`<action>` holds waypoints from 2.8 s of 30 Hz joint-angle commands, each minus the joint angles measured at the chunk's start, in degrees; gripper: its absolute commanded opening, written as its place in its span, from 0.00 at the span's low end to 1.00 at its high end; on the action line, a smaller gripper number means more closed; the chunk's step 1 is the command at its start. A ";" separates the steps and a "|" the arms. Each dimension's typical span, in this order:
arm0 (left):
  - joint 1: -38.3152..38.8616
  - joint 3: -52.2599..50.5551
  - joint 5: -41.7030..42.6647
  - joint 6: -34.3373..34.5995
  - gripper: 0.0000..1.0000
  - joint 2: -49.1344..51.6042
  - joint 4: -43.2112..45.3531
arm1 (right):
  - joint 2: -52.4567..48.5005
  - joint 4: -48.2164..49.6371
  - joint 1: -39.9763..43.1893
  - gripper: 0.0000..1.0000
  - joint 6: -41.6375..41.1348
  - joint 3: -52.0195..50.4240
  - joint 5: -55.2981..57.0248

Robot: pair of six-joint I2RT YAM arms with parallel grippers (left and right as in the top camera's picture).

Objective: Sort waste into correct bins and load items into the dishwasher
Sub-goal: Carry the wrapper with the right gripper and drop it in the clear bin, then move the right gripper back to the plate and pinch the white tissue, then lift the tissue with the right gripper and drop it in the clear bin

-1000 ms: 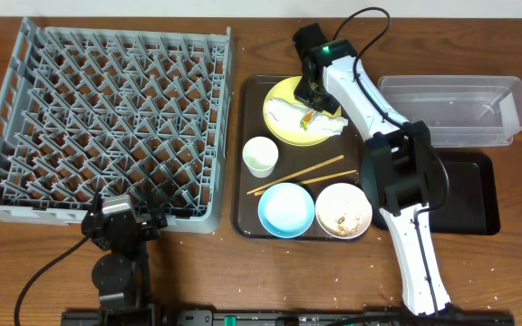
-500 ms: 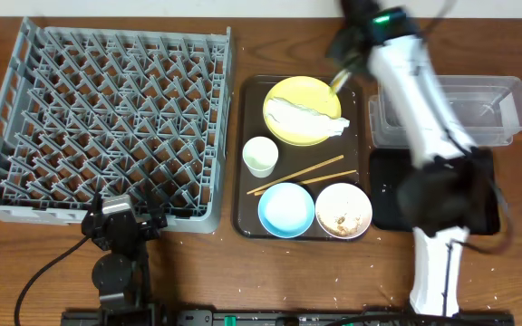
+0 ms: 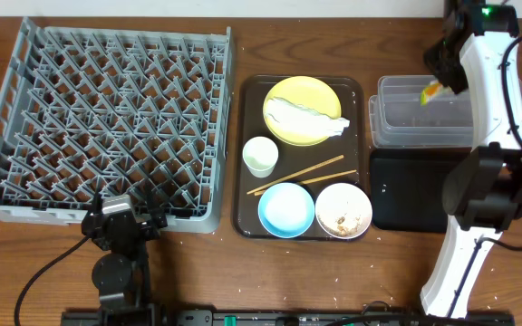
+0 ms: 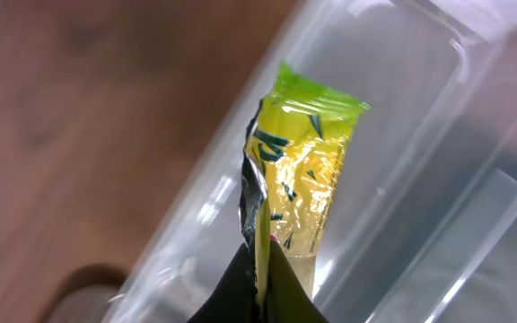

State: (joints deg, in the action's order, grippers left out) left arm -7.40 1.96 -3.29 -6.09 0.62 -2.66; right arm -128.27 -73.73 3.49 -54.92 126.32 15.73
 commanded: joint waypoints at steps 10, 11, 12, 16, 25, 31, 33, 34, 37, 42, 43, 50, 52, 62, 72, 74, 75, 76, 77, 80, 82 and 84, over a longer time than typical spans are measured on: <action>-0.28 -1.73 -0.13 -0.52 0.89 -0.35 -1.11 | 0.35 0.63 1.18 0.93 8.68 -1.57 -3.41; -0.31 -1.73 -0.13 -0.52 0.90 -0.35 -1.11 | 0.48 1.22 1.05 0.98 12.20 -1.31 -5.64; -0.28 -1.73 -0.13 -0.52 0.89 -0.35 -1.11 | 0.70 1.92 0.79 0.99 16.02 -0.90 -8.39; -0.28 -1.73 -0.13 -0.52 0.89 -0.35 -1.11 | 1.68 6.14 -2.08 0.98 36.44 0.48 -24.76; -0.28 -1.73 -0.13 -0.52 0.89 -0.35 -1.11 | 1.31 9.68 -18.03 0.99 62.23 0.11 -26.03; -0.28 -1.73 -0.13 -0.52 0.89 -0.35 -1.11 | -0.63 12.31 -27.26 0.99 73.24 -1.49 -20.63; -0.31 -1.73 -0.13 -0.52 0.89 -0.35 -1.11 | -1.81 13.18 -28.65 0.95 75.08 -1.86 -20.63; -0.28 -1.73 -0.13 -0.52 0.89 -0.35 -1.14 | -2.58 13.51 -29.09 0.91 75.67 -1.90 -20.65; -0.28 -1.73 -0.13 -0.52 0.89 -0.35 -1.11 | -4.92 14.16 -29.33 0.78 75.78 -1.90 -20.65; -0.28 -1.73 -0.13 -0.52 0.89 -0.35 -1.11 | -9.51 14.10 -28.94 0.69 75.80 -1.90 -20.68; -0.31 -1.73 -0.13 -0.52 0.89 -0.35 -1.11 | -10.40 14.01 -28.87 0.68 75.87 -1.90 -20.68; -0.28 -1.73 -0.13 -0.52 0.89 -0.35 -1.11 | -14.32 13.11 -28.57 0.55 76.22 -1.90 -20.68; -0.28 -1.73 -0.13 -0.52 0.89 -0.35 -1.11 | -14.80 13.11 -28.52 0.49 76.19 -1.95 -20.68; -0.28 -1.73 -0.13 -0.52 0.89 -0.35 -1.11 | -14.34 13.25 -27.04 0.01 68.76 -1.27 -18.84; -0.31 -1.73 -0.13 -0.52 0.89 -0.35 -1.11 | -1.22 14.10 -20.44 0.01 42.34 1.20 -18.62; -0.31 -1.73 -0.13 -0.52 0.89 -0.35 -1.11 | 1.33 14.34 -18.25 0.01 35.36 1.20 -17.25; -0.28 -1.73 -0.13 -0.52 0.89 -0.35 -1.11 | 2.40 14.12 -17.00 0.01 31.10 1.20 -16.22; -0.31 -1.73 -0.13 -0.52 0.89 -0.35 -1.11 | 3.41 13.49 -15.41 0.01 26.16 1.20 -14.99; -0.28 -1.73 -0.13 -0.52 0.89 -0.35 -1.11 | 3.93 12.74 -14.23 0.02 22.67 1.20 -13.94; -0.28 -1.73 -0.13 -0.52 0.89 -0.35 -1.11 | 4.63 8.28 -9.73 0.01 10.21 1.20 -11.02; -0.28 -1.73 -0.13 -0.52 0.89 -0.35 -1.11 | 4.52 4.55 -6.75 0.01 3.34 1.16 -10.75; -0.28 -1.73 -0.13 -0.52 0.89 -0.35 -1.11 | 4.35 0.33 -3.87 0.01 -3.28 1.05 -10.73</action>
State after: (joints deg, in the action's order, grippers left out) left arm -7.40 1.96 -3.29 -6.09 0.62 -2.66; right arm -121.97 -70.50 -3.20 -41.54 127.96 2.70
